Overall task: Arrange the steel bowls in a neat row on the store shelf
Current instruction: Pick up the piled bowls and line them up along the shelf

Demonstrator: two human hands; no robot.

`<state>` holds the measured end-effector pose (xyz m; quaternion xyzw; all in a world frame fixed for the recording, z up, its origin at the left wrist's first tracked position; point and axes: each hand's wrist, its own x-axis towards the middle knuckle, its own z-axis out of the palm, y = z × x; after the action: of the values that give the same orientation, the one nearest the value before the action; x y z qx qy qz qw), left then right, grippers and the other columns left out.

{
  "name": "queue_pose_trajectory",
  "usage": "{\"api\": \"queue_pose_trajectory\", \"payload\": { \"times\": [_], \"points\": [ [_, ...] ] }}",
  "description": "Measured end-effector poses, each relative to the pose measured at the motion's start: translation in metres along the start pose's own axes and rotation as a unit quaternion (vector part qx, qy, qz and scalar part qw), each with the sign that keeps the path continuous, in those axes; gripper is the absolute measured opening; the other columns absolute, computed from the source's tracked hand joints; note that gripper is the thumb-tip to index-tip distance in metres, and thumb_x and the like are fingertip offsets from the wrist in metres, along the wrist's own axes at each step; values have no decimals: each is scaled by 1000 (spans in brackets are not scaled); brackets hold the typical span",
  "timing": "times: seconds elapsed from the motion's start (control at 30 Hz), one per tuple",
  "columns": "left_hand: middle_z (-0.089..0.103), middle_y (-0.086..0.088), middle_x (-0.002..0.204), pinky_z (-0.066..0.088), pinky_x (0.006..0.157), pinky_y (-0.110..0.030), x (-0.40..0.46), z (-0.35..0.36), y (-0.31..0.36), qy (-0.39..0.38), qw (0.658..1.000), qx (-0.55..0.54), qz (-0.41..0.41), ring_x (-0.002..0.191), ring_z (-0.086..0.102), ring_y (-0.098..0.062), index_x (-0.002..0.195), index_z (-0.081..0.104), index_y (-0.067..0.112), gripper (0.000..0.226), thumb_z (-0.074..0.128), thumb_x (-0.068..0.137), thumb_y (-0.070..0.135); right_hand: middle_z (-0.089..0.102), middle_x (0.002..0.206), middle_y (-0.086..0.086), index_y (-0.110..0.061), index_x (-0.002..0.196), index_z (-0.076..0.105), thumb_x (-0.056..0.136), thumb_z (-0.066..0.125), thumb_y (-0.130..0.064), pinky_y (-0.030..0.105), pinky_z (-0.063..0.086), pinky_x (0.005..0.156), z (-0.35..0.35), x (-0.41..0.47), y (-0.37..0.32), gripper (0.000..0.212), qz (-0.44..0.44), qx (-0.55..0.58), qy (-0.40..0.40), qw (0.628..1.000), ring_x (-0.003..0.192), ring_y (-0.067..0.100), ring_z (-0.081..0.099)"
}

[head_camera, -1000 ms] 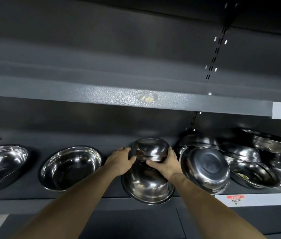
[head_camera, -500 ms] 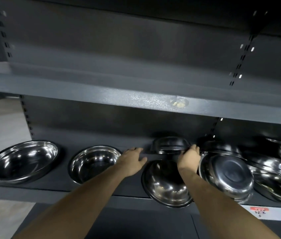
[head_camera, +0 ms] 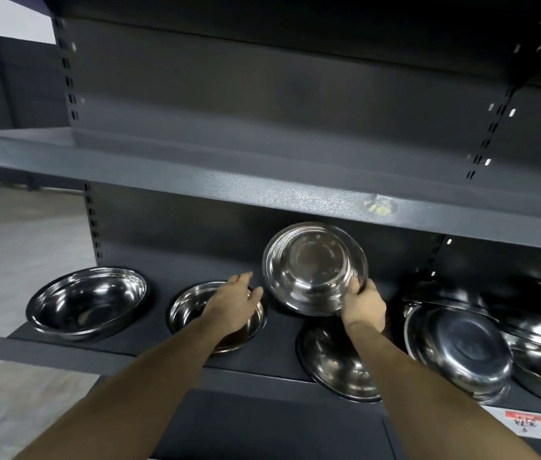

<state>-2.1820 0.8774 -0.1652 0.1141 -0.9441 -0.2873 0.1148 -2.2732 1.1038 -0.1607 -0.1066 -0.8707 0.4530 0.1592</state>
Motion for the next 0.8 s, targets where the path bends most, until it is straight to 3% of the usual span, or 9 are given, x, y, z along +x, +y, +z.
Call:
{"api": "queue_pose_trajectory", "payload": {
  "times": [0.1,0.27,0.37,0.43,0.6,0.8],
  "points": [
    [36,-9,153,30,115,-42,-2,-11,-10,21,999,-15,-20,140,36,-26,150,31,15,58,31,101,46,69,102,19,-12,104,60,96,44,-42,36,42,77,6,-9,-7,35,-23,-16,-14,1000,101,40,62],
    [38,-9,152,30,114,-43,-7,-33,-41,46,996,-11,-77,139,37,-29,149,35,16,56,30,102,46,70,97,14,-9,110,60,96,49,-30,37,50,82,27,-29,-24,27,-10,28,-74,997,95,34,66],
    [39,-12,151,30,114,-43,-12,-42,-59,49,994,-12,-95,138,38,-30,148,36,12,57,30,102,45,69,62,4,-5,107,60,95,47,-23,23,50,52,40,-45,-34,25,52,71,-126,988,50,17,64],
    [40,-14,150,31,113,-43,-16,-48,-69,54,993,-18,-106,137,38,-32,147,36,11,57,30,102,45,68,51,3,-1,95,65,94,45,-21,21,44,43,48,-54,-37,28,72,72,-165,981,37,14,57],
    [39,-15,150,30,114,-42,-24,-63,-87,62,991,-21,-116,137,39,-33,147,36,11,59,29,102,48,63,44,3,-1,70,67,94,43,-16,18,39,34,63,-77,-46,37,55,48,-237,969,31,13,49],
    [38,-14,151,29,114,-41,-29,-72,-103,59,990,-23,-122,139,36,-32,147,36,10,60,29,101,48,64,48,4,-5,65,64,95,42,-18,22,42,41,72,-96,-55,40,10,8,-288,958,34,14,49]
  ]
}}
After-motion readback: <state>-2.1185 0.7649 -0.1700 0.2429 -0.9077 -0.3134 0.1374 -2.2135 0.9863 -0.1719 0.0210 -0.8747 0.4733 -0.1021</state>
